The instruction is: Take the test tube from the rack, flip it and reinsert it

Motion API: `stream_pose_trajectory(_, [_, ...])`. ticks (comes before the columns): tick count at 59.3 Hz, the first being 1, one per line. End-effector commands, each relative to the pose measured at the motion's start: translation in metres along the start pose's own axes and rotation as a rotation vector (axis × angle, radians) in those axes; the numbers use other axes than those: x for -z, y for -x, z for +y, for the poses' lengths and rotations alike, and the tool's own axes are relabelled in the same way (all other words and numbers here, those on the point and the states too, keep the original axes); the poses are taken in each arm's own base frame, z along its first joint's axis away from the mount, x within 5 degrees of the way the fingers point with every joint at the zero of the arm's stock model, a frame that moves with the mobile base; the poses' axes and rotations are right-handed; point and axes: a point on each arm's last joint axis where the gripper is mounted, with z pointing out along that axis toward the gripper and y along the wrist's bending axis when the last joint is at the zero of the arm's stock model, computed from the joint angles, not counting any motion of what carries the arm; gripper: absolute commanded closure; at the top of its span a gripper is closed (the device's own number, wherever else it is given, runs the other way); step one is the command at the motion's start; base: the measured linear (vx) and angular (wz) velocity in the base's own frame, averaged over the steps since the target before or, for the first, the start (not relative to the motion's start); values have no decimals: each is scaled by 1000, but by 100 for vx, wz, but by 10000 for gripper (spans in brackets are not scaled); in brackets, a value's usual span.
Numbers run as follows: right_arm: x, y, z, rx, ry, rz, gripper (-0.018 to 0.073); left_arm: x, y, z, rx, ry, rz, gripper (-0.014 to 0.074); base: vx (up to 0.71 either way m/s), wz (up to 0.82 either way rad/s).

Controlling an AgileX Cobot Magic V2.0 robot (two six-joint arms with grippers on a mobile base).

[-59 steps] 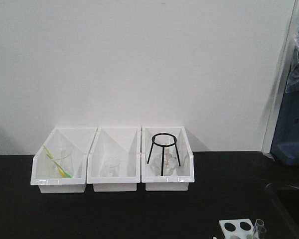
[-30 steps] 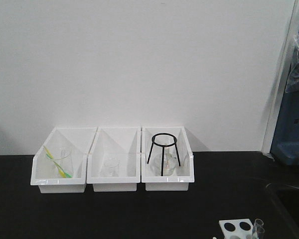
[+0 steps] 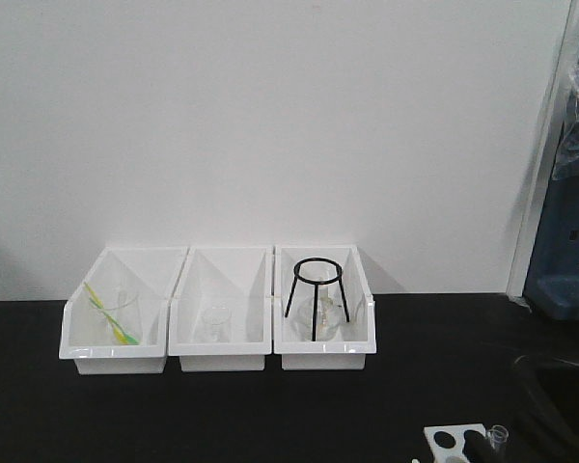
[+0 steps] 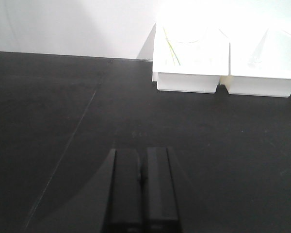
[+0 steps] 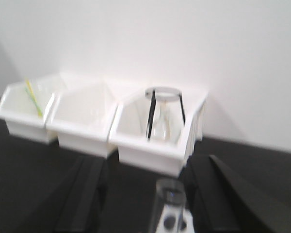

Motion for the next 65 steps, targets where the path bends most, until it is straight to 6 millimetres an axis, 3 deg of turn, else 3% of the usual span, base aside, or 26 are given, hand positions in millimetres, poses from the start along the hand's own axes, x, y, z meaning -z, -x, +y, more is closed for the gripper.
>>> stream_pose_trajectory(1, [3, 40, -1, 7, -2, -265, 117, 1, 7, -2, 4, -22, -86, 603, 0, 0])
stream_pose_trajectory(18, [9, 114, -9, 51, -101, -163, 125, 1, 7, -2, 4, -22, -86, 603, 0, 0])
stream_pose_trajectory(27, [24, 144, -16, 69, -212, -3, 236, 1, 7, -2, 4, -22, -86, 603, 0, 0])
stream_pose_trajectory(37, [41, 149, -18, 67, -280, 108, 578, 1, 7, -2, 4, -22, -86, 603, 0, 0])
stream_pose_trajectory(65, [54, 154, -16, 69, -290, 79, 571, 1, 7, -2, 4, -22, -86, 603, 0, 0])
